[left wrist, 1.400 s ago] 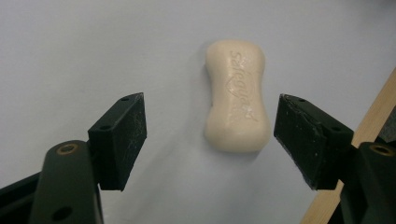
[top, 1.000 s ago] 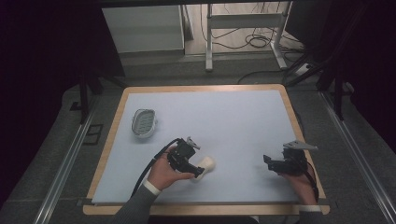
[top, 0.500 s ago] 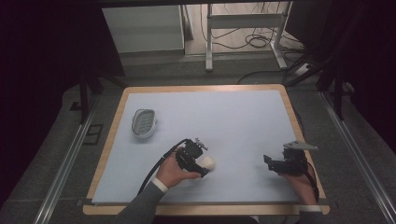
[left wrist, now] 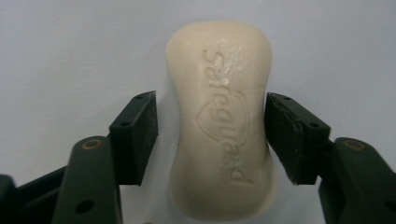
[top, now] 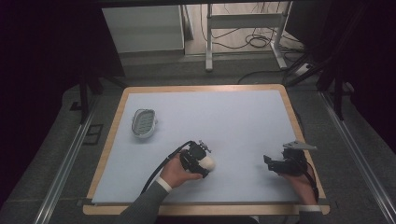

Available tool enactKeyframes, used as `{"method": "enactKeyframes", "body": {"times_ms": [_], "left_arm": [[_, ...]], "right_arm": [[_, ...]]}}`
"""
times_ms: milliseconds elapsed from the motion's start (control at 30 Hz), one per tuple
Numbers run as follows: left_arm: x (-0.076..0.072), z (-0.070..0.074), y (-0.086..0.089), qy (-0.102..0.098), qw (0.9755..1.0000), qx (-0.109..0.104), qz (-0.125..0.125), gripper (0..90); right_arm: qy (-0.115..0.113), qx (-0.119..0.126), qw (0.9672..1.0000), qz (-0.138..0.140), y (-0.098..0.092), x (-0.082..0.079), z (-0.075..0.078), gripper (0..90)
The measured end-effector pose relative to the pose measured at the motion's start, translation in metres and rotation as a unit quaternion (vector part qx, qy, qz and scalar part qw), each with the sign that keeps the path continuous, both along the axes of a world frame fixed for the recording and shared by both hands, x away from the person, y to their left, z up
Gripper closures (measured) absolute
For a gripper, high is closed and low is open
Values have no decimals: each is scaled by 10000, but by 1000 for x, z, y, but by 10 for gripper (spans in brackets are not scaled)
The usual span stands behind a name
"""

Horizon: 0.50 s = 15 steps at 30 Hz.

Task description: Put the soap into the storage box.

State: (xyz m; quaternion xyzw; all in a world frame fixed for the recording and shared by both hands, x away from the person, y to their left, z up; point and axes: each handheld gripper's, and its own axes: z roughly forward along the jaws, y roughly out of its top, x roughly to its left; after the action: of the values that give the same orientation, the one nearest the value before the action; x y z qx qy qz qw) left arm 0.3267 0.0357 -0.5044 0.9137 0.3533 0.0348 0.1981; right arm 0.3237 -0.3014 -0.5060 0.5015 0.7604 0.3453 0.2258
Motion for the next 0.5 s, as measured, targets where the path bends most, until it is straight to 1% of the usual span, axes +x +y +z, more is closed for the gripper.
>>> {"method": "enactKeyframes", "body": {"times_ms": [67,100,167,233,367,400,433,467,500], "left_arm": [[-1,-1,0,-6,10000,-40,17,407],[-1,-2,-1,0,10000,-37,-2,427],[-2,-3,-2,-21,10000,-17,-2,439],[-3,-2,-2,-35,10000,-7,-36,482],[-2,-2,-2,-16,10000,0,-77,492],[-2,-2,-1,-47,9999,16,-95,493],[-4,-1,-1,-131,9998,83,-100,493],[-5,-1,-1,-156,9998,113,-77,494],[-4,0,1,-93,9999,71,-117,494]], "right_arm": [[-5,-12,10000,-10,0,0,0,115],[-5,-11,10000,-7,0,0,0,115],[-17,-7,10000,-20,-1,0,0,115],[-11,-10,10000,-33,-2,0,0,115],[-16,-4,10000,-52,-2,0,0,115],[-17,-2,10000,-59,-3,0,0,115],[-18,-2,10000,-62,-3,0,0,115],[-19,-7,10000,-66,-3,0,0,115],[-21,-11,10000,-67,-3,0,0,115]]}}
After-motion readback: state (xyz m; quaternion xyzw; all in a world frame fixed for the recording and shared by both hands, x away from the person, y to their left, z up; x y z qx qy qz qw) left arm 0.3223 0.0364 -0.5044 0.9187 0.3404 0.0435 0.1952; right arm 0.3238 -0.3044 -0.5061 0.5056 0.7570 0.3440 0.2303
